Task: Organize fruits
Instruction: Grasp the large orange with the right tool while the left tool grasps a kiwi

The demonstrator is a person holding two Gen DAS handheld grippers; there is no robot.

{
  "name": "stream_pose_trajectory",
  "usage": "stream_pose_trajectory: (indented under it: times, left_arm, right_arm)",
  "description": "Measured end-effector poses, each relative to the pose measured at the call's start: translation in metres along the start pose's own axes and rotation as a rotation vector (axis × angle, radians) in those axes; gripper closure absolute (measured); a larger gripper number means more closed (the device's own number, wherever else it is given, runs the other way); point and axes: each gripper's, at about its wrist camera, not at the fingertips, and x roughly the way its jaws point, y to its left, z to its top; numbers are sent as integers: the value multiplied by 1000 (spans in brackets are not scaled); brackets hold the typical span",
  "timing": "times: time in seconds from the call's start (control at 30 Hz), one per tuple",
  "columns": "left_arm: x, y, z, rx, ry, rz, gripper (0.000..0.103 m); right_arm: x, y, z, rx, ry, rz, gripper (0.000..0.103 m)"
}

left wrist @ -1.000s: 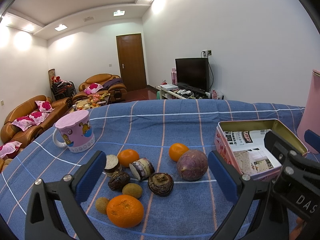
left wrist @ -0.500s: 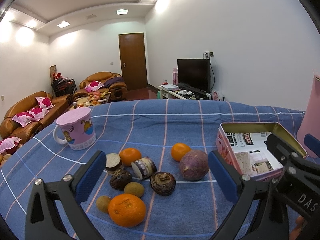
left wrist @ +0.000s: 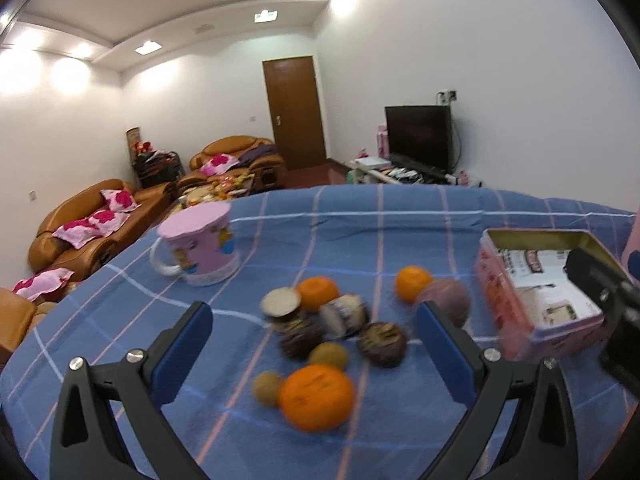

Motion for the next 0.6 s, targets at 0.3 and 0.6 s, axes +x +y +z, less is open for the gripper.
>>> stream_pose_trajectory:
  times: [0.3,0.6]
  left_arm:
    - [-9,48,-19,7,49,70,0]
    - [-10,126,-47,-89,181,77,0]
  right_arm:
    - [-2,34,-10,-95,47,169,21]
    - [9,71,-28,-165,196,397,24]
